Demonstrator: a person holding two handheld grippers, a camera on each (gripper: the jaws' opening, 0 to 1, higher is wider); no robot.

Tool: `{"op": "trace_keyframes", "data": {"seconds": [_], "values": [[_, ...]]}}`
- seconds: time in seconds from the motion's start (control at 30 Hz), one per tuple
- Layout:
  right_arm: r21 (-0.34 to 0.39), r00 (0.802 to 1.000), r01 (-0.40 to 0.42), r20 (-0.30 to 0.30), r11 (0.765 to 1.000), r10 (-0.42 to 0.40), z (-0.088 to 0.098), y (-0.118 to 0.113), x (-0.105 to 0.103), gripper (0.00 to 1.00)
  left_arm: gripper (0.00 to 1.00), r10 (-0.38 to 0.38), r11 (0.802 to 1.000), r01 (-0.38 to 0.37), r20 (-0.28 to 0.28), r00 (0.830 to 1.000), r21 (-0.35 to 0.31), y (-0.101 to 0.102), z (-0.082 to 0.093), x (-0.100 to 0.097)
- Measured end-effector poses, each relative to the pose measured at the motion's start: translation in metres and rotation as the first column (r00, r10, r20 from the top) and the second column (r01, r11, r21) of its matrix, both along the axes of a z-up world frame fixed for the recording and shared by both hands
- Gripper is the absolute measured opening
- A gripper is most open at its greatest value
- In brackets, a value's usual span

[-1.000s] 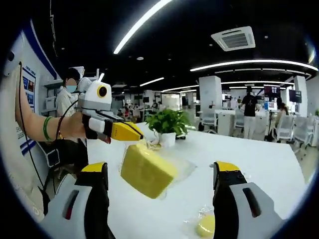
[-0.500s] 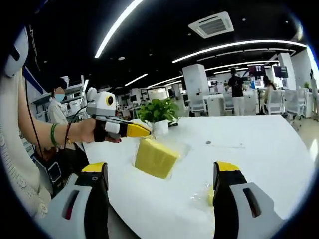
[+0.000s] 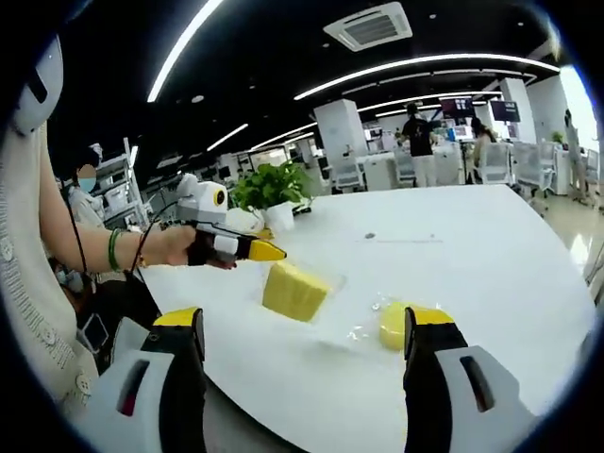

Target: Compare the silicone blocks by pressing each to a similar depth, holding the contact briefly, and releasing to observe deformation and rebound differences across the visible hardness samples.

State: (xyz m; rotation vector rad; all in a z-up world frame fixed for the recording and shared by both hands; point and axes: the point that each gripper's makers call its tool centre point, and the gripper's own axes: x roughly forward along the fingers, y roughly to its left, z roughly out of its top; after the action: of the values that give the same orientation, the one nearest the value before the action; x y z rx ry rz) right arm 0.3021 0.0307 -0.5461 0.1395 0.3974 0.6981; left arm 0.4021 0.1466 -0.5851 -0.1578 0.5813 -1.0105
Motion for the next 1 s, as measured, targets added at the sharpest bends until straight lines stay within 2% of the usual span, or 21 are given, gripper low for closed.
{"op": "trace_keyframes", "data": {"seconds": [0.1, 0.17, 0.23, 0.37, 0.43, 0.5, 0.6, 0.8, 1.0], "values": [[-0.020, 1.000, 0.012, -0.023, 1.000, -0.013, -0.007, -0.003, 0.002, 0.81, 0.00, 0.014, 1.000, -0.015, -0.046, 0.999, -0.021, 0.007, -0.016, 0.008], [-0.028, 0.999, 0.019, -0.033, 0.999, -0.020, -0.010, -0.006, 0.003, 0.81, 0.00, 0.017, 1.000, -0.017, -0.053, 0.998, -0.016, 0.011, -0.022, 0.013], [-0.030, 0.998, 0.031, -0.047, 0.999, -0.032, -0.012, -0.008, 0.006, 0.80, 0.00, 0.039, 0.999, -0.042, -0.058, 0.998, -0.035, 0.018, -0.021, 0.022], [-0.039, 0.997, 0.043, -0.064, 0.998, -0.045, -0.018, -0.009, 0.011, 0.79, 0.00, 0.064, 0.998, -0.064, 0.005, 0.998, 0.003, 0.029, -0.027, 0.042], [-0.046, 0.996, 0.041, -0.071, 0.998, -0.045, -0.019, -0.006, 0.013, 0.79, 0.00, 0.108, 0.994, -0.108, 0.021, 0.994, 0.018, 0.039, -0.034, 0.057], [-0.051, 0.996, 0.037, -0.076, 0.998, -0.041, -0.019, -0.003, 0.014, 0.79, 0.00, 0.142, 0.988, -0.145, 0.052, 0.988, 0.054, 0.050, -0.045, 0.070], [-0.045, 0.996, 0.035, -0.086, 0.998, -0.039, -0.019, 0.000, 0.013, 0.78, 0.00, 0.191, 0.978, -0.195, 0.057, 0.980, 0.078, 0.062, -0.063, 0.083], [-0.067, 0.993, 0.029, -0.108, 0.997, -0.036, -0.025, -0.001, 0.008, 0.77, 0.00, 0.220, 0.969, -0.225, 0.053, 0.974, 0.104, 0.076, -0.090, 0.095], [-0.082, 0.990, 0.031, -0.135, 0.996, -0.042, -0.033, -0.003, 0.006, 0.76, 0.00, 0.216, 0.964, -0.219, 0.033, 0.976, 0.149, 0.084, -0.117, 0.097]]}}
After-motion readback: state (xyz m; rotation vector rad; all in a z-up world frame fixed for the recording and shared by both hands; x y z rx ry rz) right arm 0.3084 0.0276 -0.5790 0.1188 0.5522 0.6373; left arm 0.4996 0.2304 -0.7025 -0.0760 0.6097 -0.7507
